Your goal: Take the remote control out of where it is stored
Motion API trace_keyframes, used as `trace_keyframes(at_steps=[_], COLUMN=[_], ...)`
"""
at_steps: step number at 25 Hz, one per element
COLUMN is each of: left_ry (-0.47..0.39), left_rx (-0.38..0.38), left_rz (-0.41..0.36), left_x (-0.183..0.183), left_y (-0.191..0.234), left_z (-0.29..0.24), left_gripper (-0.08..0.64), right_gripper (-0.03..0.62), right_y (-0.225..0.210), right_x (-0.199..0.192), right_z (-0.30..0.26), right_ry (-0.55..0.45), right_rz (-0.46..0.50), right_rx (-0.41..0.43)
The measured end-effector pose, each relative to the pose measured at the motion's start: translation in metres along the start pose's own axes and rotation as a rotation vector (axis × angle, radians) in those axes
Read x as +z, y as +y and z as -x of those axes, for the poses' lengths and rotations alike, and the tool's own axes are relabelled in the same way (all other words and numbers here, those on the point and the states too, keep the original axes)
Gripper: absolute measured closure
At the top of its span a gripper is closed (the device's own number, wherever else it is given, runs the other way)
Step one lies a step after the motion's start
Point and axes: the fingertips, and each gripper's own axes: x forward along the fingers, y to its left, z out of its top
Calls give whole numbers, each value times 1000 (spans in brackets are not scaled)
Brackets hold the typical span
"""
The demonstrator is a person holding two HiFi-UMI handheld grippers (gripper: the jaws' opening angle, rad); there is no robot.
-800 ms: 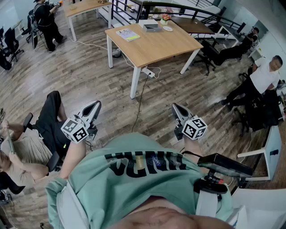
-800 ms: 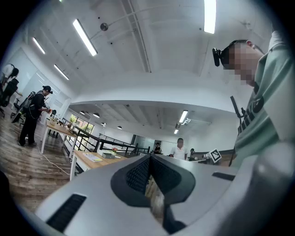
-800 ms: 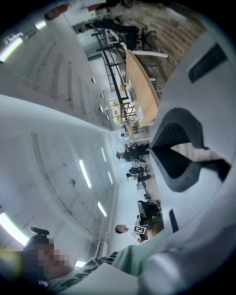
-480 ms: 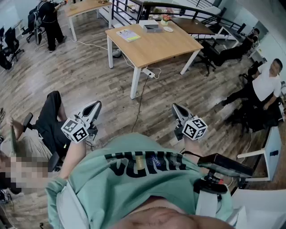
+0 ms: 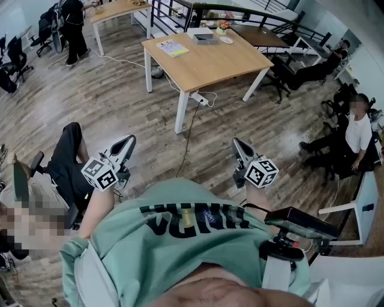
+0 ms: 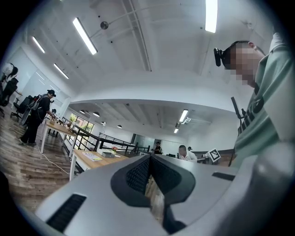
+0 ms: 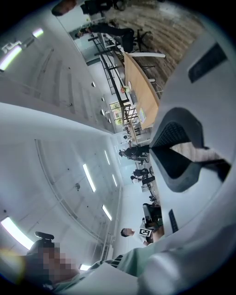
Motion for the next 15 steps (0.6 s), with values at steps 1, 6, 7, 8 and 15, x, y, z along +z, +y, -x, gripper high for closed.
trace_keyframes(at_steps=[1,6,7,8,15], left_ry=[3,14,17,19,44], left_rx=[-3,-26,-31,-35,-58], left_rz=[-3,-15,-15,-16,-16], left_x=[0,2,2,1,-10], left_y=[-1,-17,-22,-27,-63], left_z=[-2,-23,-29,-36,-86], left_gripper=[555,555,555,555,555], right_gripper=[588,588,588,588,588], right_y=[-2,-16,-22,-28,-76], right_x=[0,1,2,3,9], right_z=[2,18,23,28,63], right_ry=[-4,-15,-17,-18,-30], right_rz=[0,-19,-23,-27,-50], right_rx=[1,-4,-6,-8,-20])
